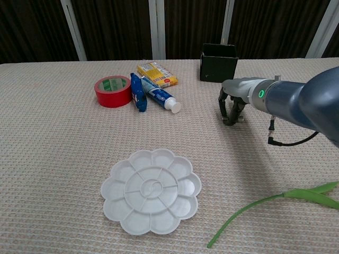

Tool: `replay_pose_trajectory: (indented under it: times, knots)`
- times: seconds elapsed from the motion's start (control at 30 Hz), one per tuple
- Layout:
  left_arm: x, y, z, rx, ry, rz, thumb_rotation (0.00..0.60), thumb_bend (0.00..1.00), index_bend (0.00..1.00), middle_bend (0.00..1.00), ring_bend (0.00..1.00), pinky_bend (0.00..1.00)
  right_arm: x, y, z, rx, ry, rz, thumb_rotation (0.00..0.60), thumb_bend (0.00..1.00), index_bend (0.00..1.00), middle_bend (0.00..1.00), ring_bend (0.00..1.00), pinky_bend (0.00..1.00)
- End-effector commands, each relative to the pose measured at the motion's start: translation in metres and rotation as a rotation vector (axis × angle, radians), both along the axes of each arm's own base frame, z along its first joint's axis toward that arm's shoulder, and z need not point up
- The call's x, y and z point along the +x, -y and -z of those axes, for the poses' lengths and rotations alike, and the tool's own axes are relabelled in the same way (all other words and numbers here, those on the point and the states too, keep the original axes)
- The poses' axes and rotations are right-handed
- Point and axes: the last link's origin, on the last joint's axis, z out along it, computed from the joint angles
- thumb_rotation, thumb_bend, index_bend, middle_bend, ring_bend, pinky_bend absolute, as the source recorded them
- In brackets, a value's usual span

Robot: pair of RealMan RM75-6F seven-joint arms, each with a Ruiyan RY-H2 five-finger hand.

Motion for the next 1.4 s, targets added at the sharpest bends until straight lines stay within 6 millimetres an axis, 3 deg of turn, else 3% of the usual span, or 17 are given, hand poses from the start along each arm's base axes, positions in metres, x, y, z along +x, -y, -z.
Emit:
replay_pose_trajectory:
  times: [0.03, 0.57, 0.73, 1.13, 1.4]
  knots:
    - [0.000, 0.000, 0.000, -0.001, 0.000, -0.002, 0.600, 0.34, 0.15, 0.00, 0.00, 0.00, 0.005, 0.000, -0.005, -0.013, 0.032, -0.007, 0.600, 0.38, 0.60, 0.11, 0.18, 0.15]
    - [0.001, 0.001, 0.002, -0.005, -0.007, 0.001, 0.600, 0.34, 0.15, 0.00, 0.00, 0.00, 0.003, 0.001, -0.039, -0.040, 0.191, 0.047, 0.600, 0.38, 0.60, 0.11, 0.18, 0.15]
    - [0.001, 0.001, 0.003, -0.009, -0.011, 0.000, 0.600, 0.34, 0.15, 0.00, 0.00, 0.00, -0.003, 0.002, -0.045, -0.021, 0.334, 0.135, 0.600, 0.38, 0.60, 0.11, 0.18, 0.15]
    - [0.002, 0.001, 0.004, -0.010, -0.016, -0.001, 0.600, 0.34, 0.16, 0.00, 0.00, 0.00, -0.017, 0.004, -0.043, -0.059, 0.828, 0.247, 0.600, 0.38, 0.62, 0.11, 0.19, 0.15]
    - [0.002, 0.000, 0.005, -0.011, -0.017, -0.002, 0.600, 0.34, 0.16, 0.00, 0.00, 0.00, -0.031, 0.002, -0.033, -0.102, 0.854, 0.179, 0.600, 0.38, 0.62, 0.11, 0.19, 0.15]
